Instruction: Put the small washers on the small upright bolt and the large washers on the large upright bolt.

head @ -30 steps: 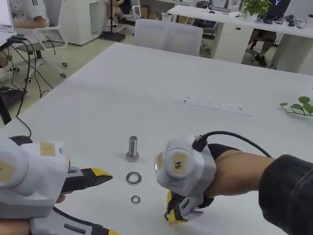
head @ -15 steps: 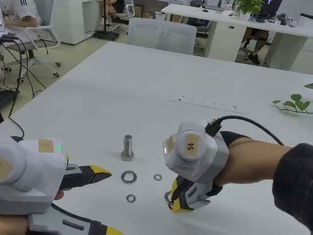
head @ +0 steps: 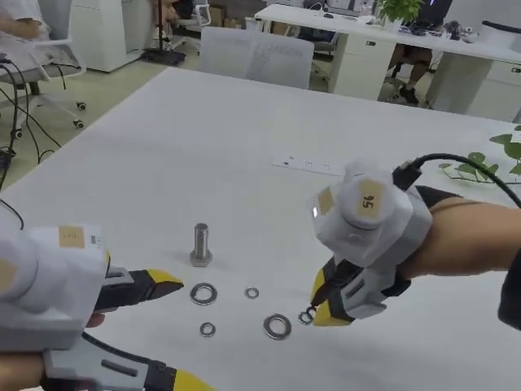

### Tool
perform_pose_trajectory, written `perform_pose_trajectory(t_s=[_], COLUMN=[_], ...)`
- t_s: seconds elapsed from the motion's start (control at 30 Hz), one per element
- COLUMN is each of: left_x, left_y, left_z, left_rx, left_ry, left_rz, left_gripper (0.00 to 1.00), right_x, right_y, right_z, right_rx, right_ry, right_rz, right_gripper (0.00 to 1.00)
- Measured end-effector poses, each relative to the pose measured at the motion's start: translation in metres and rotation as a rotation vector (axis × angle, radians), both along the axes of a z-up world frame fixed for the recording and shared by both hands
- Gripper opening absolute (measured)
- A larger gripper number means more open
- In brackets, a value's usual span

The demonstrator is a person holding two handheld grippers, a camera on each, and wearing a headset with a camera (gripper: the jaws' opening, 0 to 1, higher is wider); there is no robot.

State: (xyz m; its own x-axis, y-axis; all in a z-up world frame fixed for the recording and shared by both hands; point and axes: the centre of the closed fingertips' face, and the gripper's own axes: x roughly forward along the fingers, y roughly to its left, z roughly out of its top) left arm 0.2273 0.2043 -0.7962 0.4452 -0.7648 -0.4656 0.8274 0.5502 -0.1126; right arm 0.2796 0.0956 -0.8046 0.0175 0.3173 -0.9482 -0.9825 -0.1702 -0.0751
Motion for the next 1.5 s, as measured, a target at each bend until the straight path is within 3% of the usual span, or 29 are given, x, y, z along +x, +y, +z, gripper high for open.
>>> perform_pose_trajectory(t_s=[0.37, 0.63, 0.83, 0.97, 1.5], left_x=[0.004, 0.006, 0.007, 0.009, 0.014], left_y=[-0.004, -0.008, -0.009, -0.009, -0.011], left_z=[0.004, 0.005, 0.004, 0.003, 0.001], left_rx=[-0.003, -0.006, -0.01, -0.008, -0.012], left_ry=[-0.01, -0.014, -0.012, -0.01, -0.006], left_rz=[-0.018, -0.026, -0.024, -0.022, -0.011], left_gripper=[0.83, 0.83, 0.83, 0.83, 0.82], right_x=[0.017, 0.039, 0.051, 0.06, 0.075], right_y=[-0.022, -0.032, -0.031, -0.03, -0.022], right_z=[0.031, 0.039, 0.036, 0.028, 0.003], right_rx=[0.028, 0.022, 0.013, -0.011, -0.049], right_ry=[-0.037, -0.071, -0.074, -0.072, -0.047], right_rz=[-0.067, -0.103, -0.102, -0.094, -0.069], right_gripper=[0.14, 0.14, 0.14, 0.14, 0.14])
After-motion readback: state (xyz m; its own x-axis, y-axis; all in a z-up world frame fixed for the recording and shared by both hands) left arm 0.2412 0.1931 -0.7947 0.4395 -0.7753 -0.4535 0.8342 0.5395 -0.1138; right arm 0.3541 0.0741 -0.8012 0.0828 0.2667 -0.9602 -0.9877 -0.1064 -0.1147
